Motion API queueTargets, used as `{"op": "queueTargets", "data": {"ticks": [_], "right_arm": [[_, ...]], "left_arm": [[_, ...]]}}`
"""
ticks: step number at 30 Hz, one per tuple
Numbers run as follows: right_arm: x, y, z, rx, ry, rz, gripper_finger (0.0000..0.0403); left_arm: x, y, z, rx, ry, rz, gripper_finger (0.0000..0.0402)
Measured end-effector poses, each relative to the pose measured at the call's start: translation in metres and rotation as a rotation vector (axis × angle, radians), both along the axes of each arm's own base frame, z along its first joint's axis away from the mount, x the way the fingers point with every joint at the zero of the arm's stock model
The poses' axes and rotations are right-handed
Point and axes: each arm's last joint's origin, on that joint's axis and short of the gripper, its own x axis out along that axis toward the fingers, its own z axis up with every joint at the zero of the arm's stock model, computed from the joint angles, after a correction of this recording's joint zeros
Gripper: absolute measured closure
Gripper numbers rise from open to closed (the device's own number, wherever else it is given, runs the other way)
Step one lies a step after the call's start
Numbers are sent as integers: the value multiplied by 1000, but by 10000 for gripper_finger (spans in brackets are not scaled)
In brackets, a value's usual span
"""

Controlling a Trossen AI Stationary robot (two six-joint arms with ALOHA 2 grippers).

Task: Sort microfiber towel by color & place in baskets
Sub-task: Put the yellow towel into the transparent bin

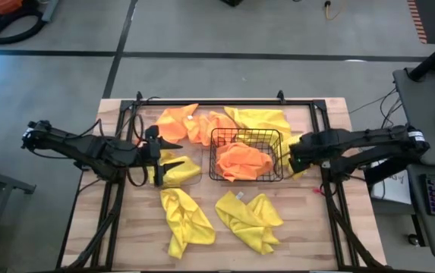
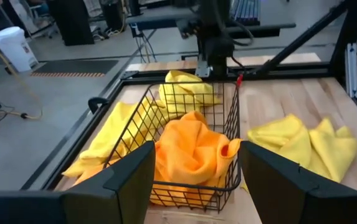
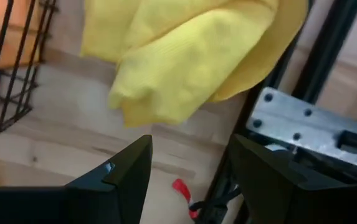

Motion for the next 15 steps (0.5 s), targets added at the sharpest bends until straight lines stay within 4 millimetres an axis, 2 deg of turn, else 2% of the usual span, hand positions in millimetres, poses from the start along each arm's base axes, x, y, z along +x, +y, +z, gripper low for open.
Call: {"op": "queueTargets", "data": {"ticks": [3, 6, 10, 15], "right_arm": [[-1, 12, -5, 7, -36, 20, 193], [5, 31, -8, 72, -125, 113, 193], [27, 71, -13, 171, -353, 319, 193], [53, 112, -22, 196, -539, 435, 193]], "left_arm": [[-3, 1, 3, -6, -16, 0, 185], [-4, 1, 3, -13, -19, 2, 185], [-3, 1, 2, -20, -16, 5, 185], [1, 0, 0, -18, -2, 5, 185]]}}
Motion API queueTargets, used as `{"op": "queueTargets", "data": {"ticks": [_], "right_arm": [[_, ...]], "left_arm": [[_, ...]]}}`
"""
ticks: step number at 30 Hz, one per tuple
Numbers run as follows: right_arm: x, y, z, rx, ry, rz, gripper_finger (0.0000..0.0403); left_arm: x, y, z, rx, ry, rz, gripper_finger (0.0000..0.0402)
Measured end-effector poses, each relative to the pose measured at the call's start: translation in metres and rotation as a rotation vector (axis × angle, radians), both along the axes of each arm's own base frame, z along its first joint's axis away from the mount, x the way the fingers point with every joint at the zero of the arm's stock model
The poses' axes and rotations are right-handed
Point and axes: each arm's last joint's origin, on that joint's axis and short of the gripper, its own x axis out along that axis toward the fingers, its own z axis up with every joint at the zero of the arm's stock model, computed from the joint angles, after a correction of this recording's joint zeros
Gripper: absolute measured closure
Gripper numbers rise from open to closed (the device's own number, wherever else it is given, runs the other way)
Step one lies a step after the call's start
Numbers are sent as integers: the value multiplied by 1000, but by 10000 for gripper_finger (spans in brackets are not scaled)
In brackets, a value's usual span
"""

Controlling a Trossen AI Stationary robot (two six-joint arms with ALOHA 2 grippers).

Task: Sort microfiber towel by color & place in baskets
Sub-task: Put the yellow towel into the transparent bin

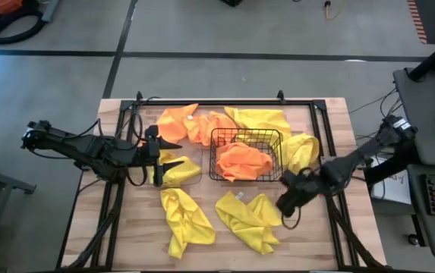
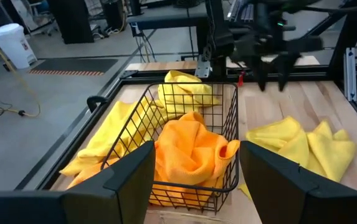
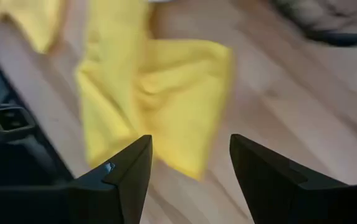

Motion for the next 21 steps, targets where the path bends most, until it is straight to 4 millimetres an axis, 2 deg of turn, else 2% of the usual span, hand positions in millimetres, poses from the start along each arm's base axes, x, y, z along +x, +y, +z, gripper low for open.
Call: {"op": "queueTargets", "data": {"ticks": [8, 12, 16, 21], "right_arm": [[35, 38, -36, -113, 34, 137, 193], [55, 52, -46, -173, 46, 201, 193], [73, 64, -52, -205, 52, 252, 193], [85, 72, -67, -235, 91, 270, 193]], "left_arm": [[7, -2, 1, -9, -27, -1, 185], [8, -3, 1, -14, -33, -1, 185], [9, -3, 1, -24, -41, 1, 185], [9, -3, 4, -33, -65, 0, 185]]}}
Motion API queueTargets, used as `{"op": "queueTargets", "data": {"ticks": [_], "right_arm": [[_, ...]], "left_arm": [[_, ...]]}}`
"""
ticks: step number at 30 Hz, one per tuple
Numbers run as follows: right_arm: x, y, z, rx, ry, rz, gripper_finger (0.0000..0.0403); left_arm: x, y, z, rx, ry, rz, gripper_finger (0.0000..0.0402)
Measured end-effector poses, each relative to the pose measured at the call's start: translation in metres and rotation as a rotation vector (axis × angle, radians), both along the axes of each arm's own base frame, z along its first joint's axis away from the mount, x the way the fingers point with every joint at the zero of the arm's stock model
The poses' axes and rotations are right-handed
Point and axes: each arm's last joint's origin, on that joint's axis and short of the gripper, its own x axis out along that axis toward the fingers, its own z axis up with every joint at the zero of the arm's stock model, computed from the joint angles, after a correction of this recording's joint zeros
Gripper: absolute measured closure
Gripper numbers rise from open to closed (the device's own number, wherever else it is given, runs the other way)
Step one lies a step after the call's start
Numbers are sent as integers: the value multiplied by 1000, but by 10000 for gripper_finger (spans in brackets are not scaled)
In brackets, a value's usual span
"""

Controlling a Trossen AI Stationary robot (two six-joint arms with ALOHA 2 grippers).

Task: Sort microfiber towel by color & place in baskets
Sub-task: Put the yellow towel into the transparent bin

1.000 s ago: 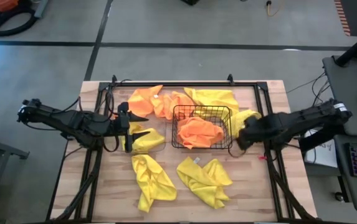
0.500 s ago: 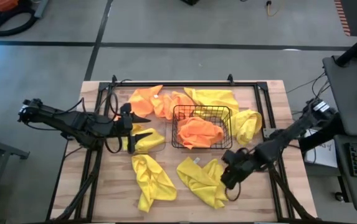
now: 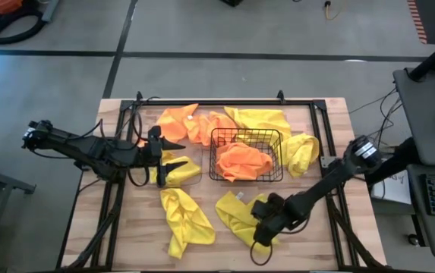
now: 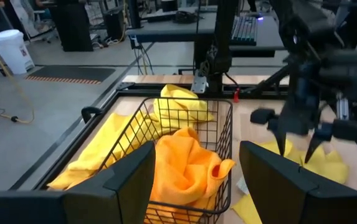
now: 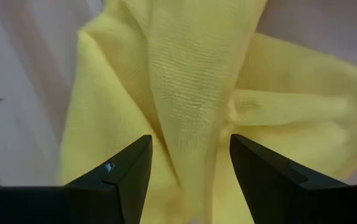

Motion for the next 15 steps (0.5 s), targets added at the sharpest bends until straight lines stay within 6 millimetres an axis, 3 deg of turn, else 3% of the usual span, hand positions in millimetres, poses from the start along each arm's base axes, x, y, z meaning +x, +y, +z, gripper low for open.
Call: {"op": "queueTargets", "data": {"ticks": [5, 13, 15], "right_arm": [[9, 6, -12, -19, 23, 3, 224], [16, 11, -20, -53, 33, 64, 368], [16, 11, -18, -57, 32, 80, 386]], "left_arm": [[0, 0, 1, -6, -11, -5, 185], [13, -10, -10, -37, 42, -194, 185], [19, -12, -15, -35, 65, -217, 185]]}}
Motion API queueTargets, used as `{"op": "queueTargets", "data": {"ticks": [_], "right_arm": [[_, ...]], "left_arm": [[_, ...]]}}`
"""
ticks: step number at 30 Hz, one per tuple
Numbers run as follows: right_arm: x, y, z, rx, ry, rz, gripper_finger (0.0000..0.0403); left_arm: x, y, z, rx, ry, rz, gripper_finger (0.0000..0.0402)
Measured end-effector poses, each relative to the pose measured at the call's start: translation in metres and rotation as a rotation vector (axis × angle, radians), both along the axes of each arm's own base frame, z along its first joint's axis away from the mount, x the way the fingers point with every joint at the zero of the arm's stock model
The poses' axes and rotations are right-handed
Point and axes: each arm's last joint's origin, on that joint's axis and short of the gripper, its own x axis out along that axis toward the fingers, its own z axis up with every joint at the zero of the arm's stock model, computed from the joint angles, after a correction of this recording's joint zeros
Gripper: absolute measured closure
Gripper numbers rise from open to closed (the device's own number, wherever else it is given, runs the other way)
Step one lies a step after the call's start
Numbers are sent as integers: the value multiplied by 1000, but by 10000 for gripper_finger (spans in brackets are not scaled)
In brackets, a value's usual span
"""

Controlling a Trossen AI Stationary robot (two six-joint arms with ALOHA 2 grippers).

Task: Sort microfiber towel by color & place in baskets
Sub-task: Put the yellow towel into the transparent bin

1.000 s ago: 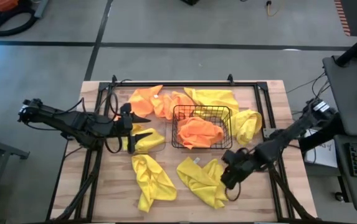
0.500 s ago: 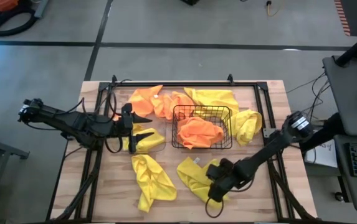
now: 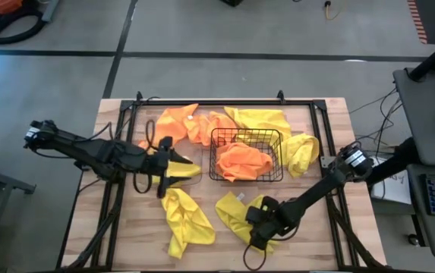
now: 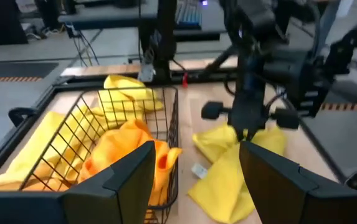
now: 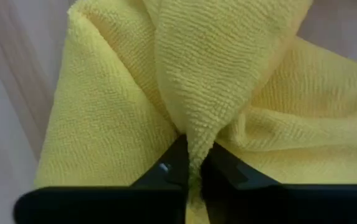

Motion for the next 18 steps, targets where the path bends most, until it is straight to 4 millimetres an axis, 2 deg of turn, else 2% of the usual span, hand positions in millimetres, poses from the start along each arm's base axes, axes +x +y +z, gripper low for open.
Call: {"op": "queueTargets", "data": {"ticks": [4, 7, 13, 18], "right_arm": [[2, 1, 16, -4, -46, 39, 392], [5, 1, 37, -25, -128, 74, 393], [11, 2, 83, -106, -305, 170, 394], [20, 2, 111, -227, -414, 251, 394]], "left_arm": [[10, -4, -9, 34, 36, -12, 185], [17, -7, -13, 50, 42, -44, 185], [32, -20, -22, 68, 33, -216, 185], [48, -29, -32, 85, 5, -271, 185]]}}
